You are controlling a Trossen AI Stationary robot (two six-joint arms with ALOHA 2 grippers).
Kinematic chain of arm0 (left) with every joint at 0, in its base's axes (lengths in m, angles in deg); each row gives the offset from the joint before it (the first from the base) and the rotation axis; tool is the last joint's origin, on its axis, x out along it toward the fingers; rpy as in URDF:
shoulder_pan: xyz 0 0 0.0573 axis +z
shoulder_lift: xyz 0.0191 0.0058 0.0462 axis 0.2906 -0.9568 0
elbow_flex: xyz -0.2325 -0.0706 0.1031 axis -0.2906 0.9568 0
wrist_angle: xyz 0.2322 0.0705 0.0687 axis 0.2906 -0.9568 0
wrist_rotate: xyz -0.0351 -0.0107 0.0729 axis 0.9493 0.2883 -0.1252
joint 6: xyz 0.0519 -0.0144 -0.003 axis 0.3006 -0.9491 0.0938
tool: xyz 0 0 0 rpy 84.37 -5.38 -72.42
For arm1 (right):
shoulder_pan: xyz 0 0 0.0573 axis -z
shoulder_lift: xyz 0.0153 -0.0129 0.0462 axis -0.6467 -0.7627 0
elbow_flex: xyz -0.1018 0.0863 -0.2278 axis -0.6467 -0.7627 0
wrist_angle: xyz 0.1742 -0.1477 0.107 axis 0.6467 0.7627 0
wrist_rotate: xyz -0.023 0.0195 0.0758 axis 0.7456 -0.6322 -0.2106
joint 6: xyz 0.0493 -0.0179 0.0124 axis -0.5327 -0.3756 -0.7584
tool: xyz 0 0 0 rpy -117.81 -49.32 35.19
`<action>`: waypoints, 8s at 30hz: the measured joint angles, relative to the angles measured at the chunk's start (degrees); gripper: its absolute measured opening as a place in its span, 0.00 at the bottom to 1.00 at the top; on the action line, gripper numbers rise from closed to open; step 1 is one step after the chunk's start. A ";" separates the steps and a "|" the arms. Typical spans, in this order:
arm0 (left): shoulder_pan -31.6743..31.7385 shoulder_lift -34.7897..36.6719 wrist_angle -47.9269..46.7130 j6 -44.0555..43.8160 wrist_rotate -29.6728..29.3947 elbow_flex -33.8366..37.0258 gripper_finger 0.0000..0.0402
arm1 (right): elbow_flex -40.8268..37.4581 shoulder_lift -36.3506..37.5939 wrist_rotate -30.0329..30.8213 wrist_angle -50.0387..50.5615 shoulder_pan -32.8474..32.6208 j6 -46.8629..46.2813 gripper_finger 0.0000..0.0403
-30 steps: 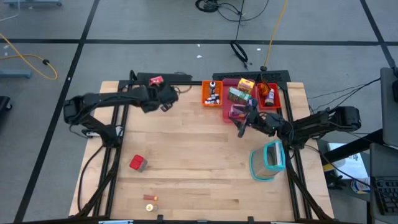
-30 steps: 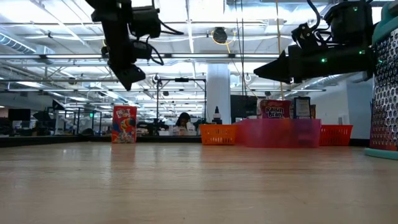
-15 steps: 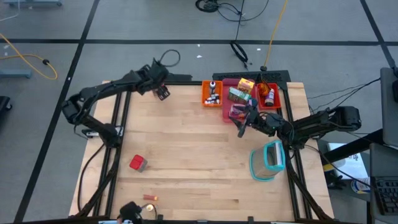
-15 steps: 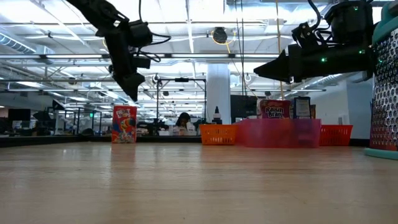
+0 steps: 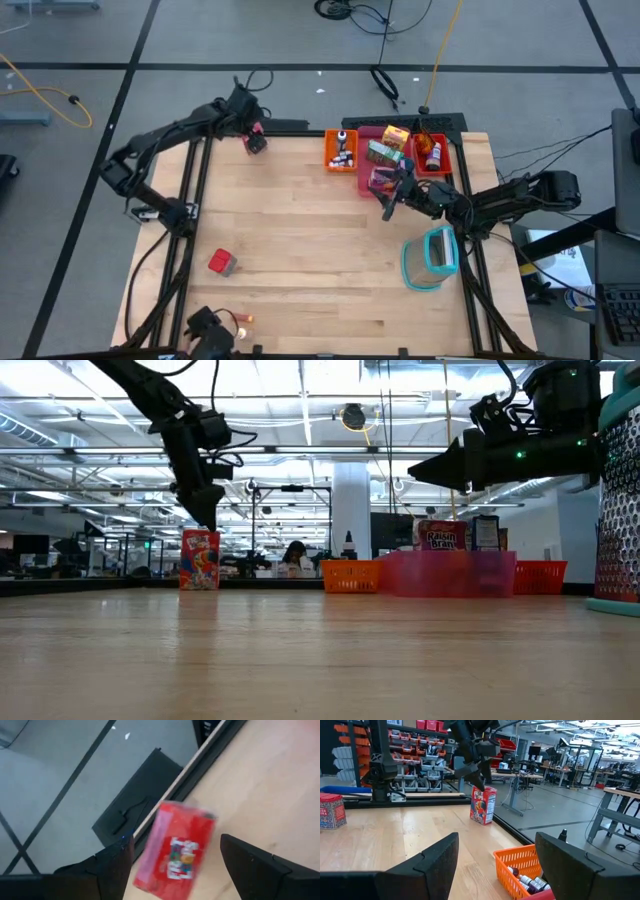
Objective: Pick & Place Kitchen Items
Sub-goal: Put the red cereal box into the pink bin
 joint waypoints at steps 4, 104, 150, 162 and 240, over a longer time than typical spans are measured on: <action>1.89 -1.75 0.05 0.72 0.68 0.00 0.73 | 0.00 0.00 0.00 0.00 0.00 -0.03 0.63; -49.32 -12.08 14.69 -4.26 -1.55 -12.02 0.22 | 14.34 -7.98 -19.12 16.18 -0.42 -6.13 0.63; -49.91 -12.14 17.07 -4.03 -1.34 -12.31 0.22 | 18.91 -8.13 -25.22 16.80 -1.09 -6.75 0.29; -49.93 -12.14 15.53 -5.17 -1.49 -12.26 0.24 | 18.91 -8.13 -23.42 17.33 -1.05 -5.51 0.18; -44.29 -10.81 3.59 -14.38 -5.21 -12.13 0.37 | 10.82 -15.65 -11.96 1.25 24.44 -4.24 0.15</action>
